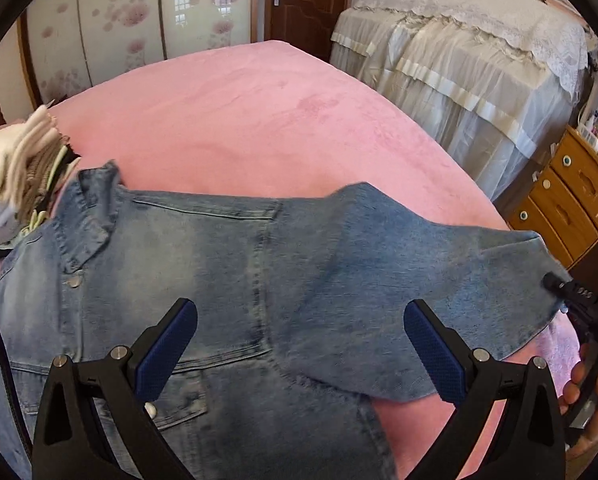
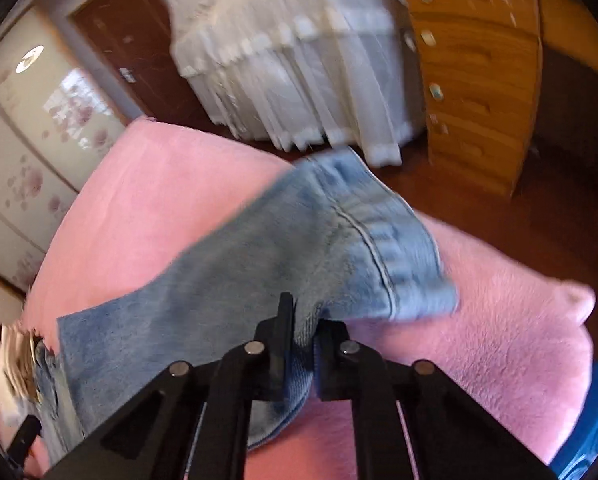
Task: Fold large clothes
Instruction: 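Fold the held sleeve across the jacket front toward the left gripper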
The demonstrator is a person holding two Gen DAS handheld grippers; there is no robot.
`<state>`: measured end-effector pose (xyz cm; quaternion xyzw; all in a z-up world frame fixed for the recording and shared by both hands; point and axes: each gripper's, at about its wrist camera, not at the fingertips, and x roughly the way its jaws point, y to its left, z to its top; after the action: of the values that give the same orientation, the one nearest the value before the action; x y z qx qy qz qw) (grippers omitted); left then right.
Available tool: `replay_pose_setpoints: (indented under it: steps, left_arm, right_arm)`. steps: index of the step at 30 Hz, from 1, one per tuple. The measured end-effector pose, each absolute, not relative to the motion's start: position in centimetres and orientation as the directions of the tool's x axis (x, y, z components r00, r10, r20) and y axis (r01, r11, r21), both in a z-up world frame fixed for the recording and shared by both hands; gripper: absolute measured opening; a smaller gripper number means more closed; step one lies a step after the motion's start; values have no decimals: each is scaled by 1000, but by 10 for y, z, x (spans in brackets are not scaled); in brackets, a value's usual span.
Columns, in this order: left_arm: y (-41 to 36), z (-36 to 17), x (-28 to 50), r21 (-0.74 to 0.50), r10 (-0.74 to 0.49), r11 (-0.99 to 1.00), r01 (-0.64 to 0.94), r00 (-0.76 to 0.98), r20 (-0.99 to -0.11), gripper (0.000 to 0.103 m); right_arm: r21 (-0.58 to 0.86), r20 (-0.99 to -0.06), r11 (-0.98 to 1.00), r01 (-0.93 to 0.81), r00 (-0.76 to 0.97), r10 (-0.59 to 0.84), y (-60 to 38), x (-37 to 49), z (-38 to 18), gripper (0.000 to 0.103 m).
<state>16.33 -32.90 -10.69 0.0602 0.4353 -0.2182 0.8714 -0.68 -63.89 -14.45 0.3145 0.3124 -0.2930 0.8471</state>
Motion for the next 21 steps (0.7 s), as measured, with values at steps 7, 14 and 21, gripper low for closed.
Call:
replay_pose_setpoints:
  steps: [7, 14, 21]
  left_arm:
    - [-227, -68, 160, -123, -300, 942, 312, 621, -724, 103]
    - [-124, -84, 173, -157, -226, 974, 164, 637, -737, 103]
    - [-87, -155, 192, -213, -261, 965, 152, 486, -834, 103]
  right_arm:
    - [314, -523, 889, 332, 843, -129, -502, 37, -46, 7]
    - [169, -601, 986, 13, 794, 93, -344, 110, -66, 8]
    - [108, -790, 992, -58, 601, 122, -284, 140, -180, 29]
